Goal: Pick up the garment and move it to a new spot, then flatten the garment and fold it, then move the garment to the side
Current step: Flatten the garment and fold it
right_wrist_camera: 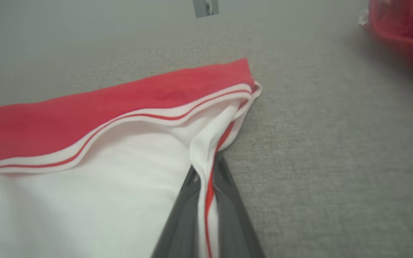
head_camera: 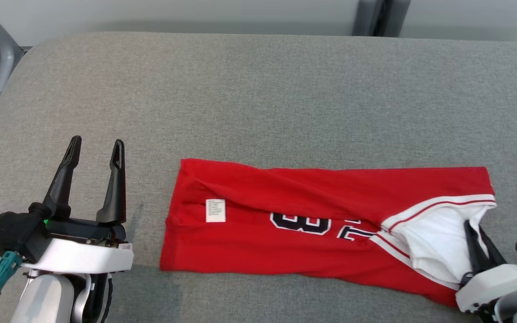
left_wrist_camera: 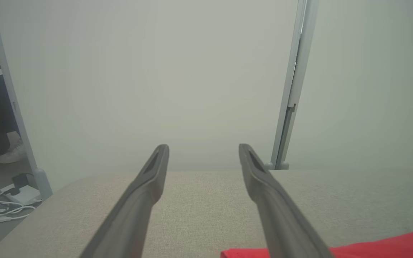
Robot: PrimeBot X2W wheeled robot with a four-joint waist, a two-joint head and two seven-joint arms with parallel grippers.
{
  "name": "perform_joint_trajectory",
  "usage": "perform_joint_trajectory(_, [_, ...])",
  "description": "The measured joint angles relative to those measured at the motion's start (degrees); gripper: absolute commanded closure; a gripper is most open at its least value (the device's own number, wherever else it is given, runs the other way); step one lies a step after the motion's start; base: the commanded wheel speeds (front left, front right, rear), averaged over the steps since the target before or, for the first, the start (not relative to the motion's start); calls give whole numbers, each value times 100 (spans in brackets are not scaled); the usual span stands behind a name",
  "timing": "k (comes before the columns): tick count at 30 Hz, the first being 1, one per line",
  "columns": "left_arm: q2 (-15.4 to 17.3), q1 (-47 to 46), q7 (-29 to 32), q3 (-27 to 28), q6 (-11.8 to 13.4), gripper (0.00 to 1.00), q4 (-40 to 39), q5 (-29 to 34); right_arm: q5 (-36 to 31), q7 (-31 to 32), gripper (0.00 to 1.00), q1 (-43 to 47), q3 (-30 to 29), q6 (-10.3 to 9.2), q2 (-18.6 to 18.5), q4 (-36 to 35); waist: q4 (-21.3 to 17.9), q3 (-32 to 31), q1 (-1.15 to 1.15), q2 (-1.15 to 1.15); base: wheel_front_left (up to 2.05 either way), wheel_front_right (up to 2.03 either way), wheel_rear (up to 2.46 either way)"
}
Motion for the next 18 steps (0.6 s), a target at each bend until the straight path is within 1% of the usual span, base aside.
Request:
perform_joint_trajectory(4, [-27, 5, 0, 59, -31, 0, -1, 45, 43, -60, 100, 175, -338, -1, -237, -41, -112, -18, 0, 0, 0, 0, 0])
perform_joint_trajectory(6, [-35, 13, 0, 94, -54, 0, -3, 62, 41, -75, 100, 215, -402, -7, -316, -60, -171, -24, 0, 0, 0, 0, 0])
perform_joint_trajectory(9, [-37, 40, 0, 121, -80, 0, 2, 76, 38, -89, 100, 199, -387, -8, -341, -220, -261, -31, 0, 0, 0, 0, 0])
perform_joint_trajectory(10, [-38, 62, 0, 143, -107, 0, 23, 91, -24, 31, 100, 157, -192, -20, -303, -884, -369, -69, 0, 0, 0, 0, 0])
perform_joint_trajectory(11, [-37, 62, 0, 144, -110, 0, 24, 101, -47, 110, 100, 143, -130, -22, -270, -1096, -385, -78, 0, 0, 0, 0, 0])
perform_joint_trajectory(12, [-38, 67, 0, 140, -112, 0, 27, 118, -142, 517, 100, 109, 76, -23, -113, -1804, -419, -116, 0, 0, 0, 0, 0])
perform_joint_trajectory(16, [-48, 75, 0, 113, -112, 0, 35, 124, -300, 1179, 100, 59, 516, -23, 207, -2846, -427, -165, 0, 0, 0, 0, 0])
perform_joint_trajectory(18, [-57, 76, 0, 89, -126, 0, 43, 125, -359, 1481, 100, 7, 772, -23, 336, -3222, -408, -177, 0, 0, 0, 0, 0])
